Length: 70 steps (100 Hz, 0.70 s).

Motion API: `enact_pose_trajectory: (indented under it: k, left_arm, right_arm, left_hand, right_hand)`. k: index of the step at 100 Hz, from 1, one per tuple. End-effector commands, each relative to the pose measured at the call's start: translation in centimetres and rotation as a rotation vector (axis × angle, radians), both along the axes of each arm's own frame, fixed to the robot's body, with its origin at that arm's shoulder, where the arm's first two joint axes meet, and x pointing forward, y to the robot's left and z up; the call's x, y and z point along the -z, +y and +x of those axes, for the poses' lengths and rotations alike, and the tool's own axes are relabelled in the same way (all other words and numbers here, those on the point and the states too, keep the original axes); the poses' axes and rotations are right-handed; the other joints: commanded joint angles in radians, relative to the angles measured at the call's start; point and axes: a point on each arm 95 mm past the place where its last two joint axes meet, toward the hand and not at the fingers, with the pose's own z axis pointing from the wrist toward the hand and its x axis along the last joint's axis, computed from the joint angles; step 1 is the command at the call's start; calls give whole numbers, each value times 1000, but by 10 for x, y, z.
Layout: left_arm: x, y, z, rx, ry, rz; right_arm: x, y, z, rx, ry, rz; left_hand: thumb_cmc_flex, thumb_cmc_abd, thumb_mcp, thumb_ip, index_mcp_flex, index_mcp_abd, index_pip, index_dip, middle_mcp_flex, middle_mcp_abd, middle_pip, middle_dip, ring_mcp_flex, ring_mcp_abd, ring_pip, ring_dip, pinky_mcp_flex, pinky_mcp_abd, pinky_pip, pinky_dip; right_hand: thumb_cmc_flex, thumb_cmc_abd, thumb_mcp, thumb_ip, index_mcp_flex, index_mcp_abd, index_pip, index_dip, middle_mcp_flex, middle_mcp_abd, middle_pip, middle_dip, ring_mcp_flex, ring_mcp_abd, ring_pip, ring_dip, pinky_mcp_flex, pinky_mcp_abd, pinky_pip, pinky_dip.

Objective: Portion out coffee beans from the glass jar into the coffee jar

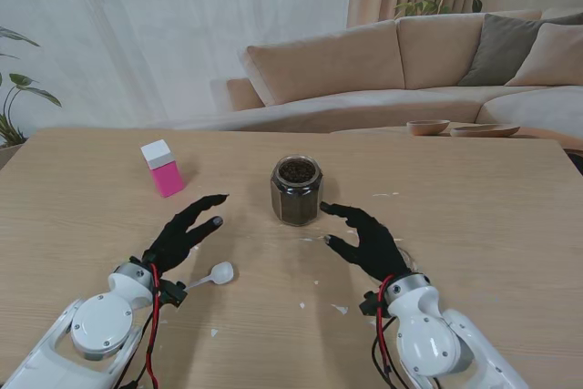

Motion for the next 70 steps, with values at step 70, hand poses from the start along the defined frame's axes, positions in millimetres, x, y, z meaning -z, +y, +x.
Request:
enact_pose_trajectory:
  k: [70]
  left_arm:
    - [-2,-1,5,-74,-11,-48]
  right_arm:
    - [14,46,26,-164,36,311]
  left_hand:
    - [39,1,0,4,-16,-28,25,-5,-13,-13,28,15,-28,-16,25,70,-14,-29,52,89]
  right_hand:
    - [20,88,-91,43,-8,-6,-37,-72,-29,-28,-69,-31,-111,-67,-83,-68,-74,-33,-108,-85]
